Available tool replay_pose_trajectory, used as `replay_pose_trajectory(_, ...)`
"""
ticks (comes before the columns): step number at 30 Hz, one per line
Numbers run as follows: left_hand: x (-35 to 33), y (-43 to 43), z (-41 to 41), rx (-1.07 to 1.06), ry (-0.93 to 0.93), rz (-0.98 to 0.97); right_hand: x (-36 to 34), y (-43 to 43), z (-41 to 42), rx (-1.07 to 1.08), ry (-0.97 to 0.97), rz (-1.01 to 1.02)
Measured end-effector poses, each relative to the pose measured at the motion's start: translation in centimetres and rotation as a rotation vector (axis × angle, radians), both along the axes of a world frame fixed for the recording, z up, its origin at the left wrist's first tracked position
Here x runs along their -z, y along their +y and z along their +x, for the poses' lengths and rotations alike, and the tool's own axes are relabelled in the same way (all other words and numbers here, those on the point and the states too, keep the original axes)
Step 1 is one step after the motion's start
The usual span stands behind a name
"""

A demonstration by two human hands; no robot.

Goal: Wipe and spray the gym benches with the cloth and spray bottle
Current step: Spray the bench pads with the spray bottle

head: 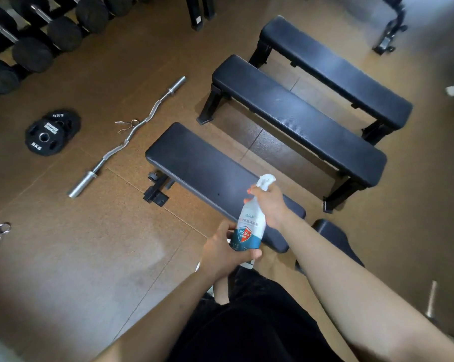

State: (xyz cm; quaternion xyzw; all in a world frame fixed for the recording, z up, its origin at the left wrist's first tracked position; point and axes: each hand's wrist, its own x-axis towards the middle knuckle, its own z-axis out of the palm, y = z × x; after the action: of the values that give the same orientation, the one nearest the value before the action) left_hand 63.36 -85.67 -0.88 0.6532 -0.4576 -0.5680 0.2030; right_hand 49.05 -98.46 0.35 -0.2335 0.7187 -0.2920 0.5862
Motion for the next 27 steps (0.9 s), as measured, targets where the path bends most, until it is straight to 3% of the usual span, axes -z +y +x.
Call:
replay_pose_trajectory(9, 0.9, 4.0, -2.4, 0.155, 0.034, -0.004, 0.3, 6.9, -3.9, 0.217, 0.01, -0.01)
replay_pose_trajectory(27, -0.5, 12.5, -11.8, 0.251, -0.063, -0.017, 1.3, 16.6, -13.8, 0.275, 0.009, -0.012)
